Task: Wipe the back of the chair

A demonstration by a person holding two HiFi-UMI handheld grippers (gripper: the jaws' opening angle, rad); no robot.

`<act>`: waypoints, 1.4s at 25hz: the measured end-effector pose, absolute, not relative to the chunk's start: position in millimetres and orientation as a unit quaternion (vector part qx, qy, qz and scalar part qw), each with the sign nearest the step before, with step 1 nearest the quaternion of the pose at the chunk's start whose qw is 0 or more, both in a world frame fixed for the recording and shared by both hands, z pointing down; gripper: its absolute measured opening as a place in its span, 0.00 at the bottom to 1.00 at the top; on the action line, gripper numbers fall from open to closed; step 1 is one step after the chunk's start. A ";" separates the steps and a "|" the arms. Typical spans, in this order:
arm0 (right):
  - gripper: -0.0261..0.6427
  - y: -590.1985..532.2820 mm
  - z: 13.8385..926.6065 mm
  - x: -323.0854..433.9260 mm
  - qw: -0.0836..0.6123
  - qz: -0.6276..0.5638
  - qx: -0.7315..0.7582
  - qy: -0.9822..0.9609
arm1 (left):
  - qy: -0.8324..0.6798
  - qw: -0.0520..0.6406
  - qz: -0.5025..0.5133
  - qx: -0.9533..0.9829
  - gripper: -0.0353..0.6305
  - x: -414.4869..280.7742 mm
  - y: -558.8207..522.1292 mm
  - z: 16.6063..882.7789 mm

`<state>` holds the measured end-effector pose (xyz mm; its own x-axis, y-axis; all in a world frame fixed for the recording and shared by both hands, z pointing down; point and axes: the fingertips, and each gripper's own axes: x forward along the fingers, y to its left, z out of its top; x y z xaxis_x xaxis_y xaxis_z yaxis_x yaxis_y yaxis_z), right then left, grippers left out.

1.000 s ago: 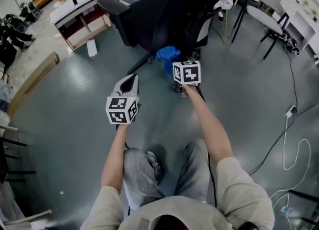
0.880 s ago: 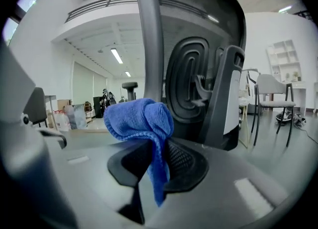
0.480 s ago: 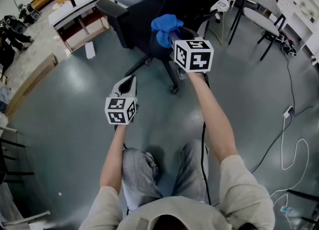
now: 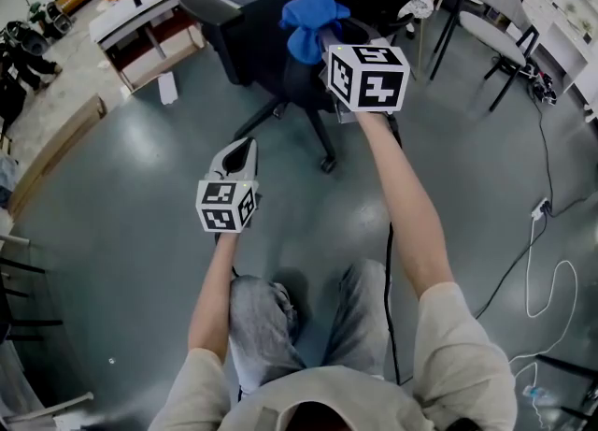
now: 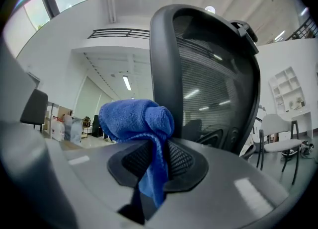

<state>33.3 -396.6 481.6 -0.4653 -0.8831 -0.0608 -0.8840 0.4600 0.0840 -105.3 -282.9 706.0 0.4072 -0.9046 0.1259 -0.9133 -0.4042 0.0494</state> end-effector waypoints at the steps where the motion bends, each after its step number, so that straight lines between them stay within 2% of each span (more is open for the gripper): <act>1: 0.14 -401.1 491.0 33.0 -0.001 0.046 -0.519 0.854 | -0.543 0.056 0.038 0.837 0.06 -107.1 -282.4 707.2; 16: 0.14 -450.6 623.8 22.3 -0.063 -0.028 -0.524 0.849 | -0.547 0.043 0.031 0.835 0.06 -114.4 -279.6 708.1; 27: 0.14 -444.7 675.9 25.0 -0.070 -0.050 -0.529 0.844 | -0.547 0.047 0.028 0.835 0.06 -114.9 -285.7 710.3; 35: 0.14 -422.6 733.5 27.7 -0.122 -0.071 -0.522 0.841 | -0.551 0.048 0.032 0.832 0.06 -116.2 -281.1 708.5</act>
<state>27.7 -422.6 733.5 -0.4257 -0.8604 0.2801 -0.8953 0.4454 0.0075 -116.2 -281.1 708.5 0.3903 -0.9146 0.1060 -0.9207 -0.3878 0.0447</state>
